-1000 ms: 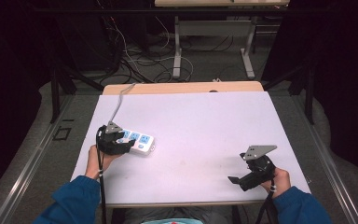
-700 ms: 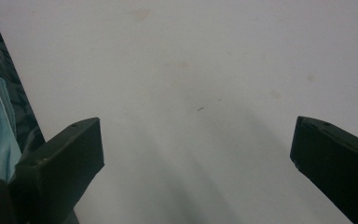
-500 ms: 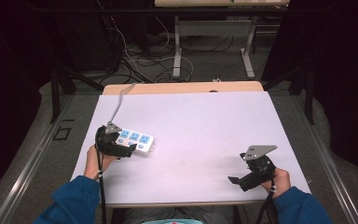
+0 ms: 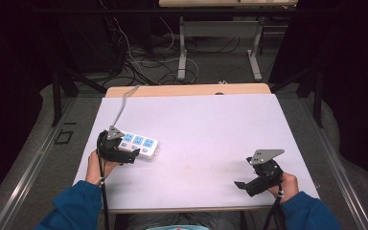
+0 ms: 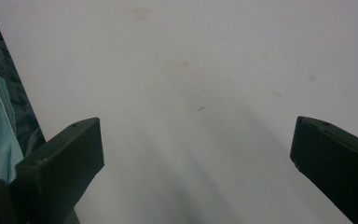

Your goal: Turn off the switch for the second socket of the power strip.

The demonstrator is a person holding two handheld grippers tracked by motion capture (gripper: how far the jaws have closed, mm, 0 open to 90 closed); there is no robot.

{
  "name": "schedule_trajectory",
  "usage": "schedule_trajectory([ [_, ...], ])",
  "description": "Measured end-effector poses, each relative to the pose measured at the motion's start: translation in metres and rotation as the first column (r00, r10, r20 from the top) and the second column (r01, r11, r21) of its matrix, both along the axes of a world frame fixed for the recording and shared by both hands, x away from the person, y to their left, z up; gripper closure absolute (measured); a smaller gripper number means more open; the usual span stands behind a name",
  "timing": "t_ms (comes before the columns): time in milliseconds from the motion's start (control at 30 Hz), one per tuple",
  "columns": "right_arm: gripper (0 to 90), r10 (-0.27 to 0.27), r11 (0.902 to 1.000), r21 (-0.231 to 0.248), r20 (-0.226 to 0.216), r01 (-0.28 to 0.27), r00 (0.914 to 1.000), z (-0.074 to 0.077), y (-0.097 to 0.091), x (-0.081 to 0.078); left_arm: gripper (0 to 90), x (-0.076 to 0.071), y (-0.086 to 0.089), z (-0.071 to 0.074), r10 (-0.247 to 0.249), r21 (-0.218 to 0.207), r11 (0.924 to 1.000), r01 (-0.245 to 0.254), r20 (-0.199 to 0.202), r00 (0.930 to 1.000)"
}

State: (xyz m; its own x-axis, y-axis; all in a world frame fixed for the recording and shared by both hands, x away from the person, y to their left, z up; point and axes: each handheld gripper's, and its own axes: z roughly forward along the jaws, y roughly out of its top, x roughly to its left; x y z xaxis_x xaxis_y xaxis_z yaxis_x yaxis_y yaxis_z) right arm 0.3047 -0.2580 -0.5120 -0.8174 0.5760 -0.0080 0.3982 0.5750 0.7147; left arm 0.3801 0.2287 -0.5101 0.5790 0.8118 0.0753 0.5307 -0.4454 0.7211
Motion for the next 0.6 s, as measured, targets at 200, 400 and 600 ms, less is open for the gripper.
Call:
schedule_trajectory([
  [200, 1.9, 0.005, 1.0, -0.002, 0.004, -0.005, 1.0, 0.0, 0.0, 0.0, 0.2, -0.009, 0.002, 0.002, -0.006, -0.008, 0.9999, 0.006, -0.008, 0.9999],
  [400, 1.9, 0.002, 1.0, 0.001, 0.0, -0.002, 1.0, 0.0, 0.0, 0.0, 0.2, -0.018, 0.006, 0.006, -0.002, -0.021, 0.9998, 0.003, 0.009, 1.0],
  [600, 2.0, 0.001, 1.0, 0.001, 0.001, -0.001, 1.0, 0.0, 0.0, 0.0, 0.2, -0.028, 0.007, 0.01, -0.012, -0.022, 0.9997, 0.012, 0.013, 0.9999],
])
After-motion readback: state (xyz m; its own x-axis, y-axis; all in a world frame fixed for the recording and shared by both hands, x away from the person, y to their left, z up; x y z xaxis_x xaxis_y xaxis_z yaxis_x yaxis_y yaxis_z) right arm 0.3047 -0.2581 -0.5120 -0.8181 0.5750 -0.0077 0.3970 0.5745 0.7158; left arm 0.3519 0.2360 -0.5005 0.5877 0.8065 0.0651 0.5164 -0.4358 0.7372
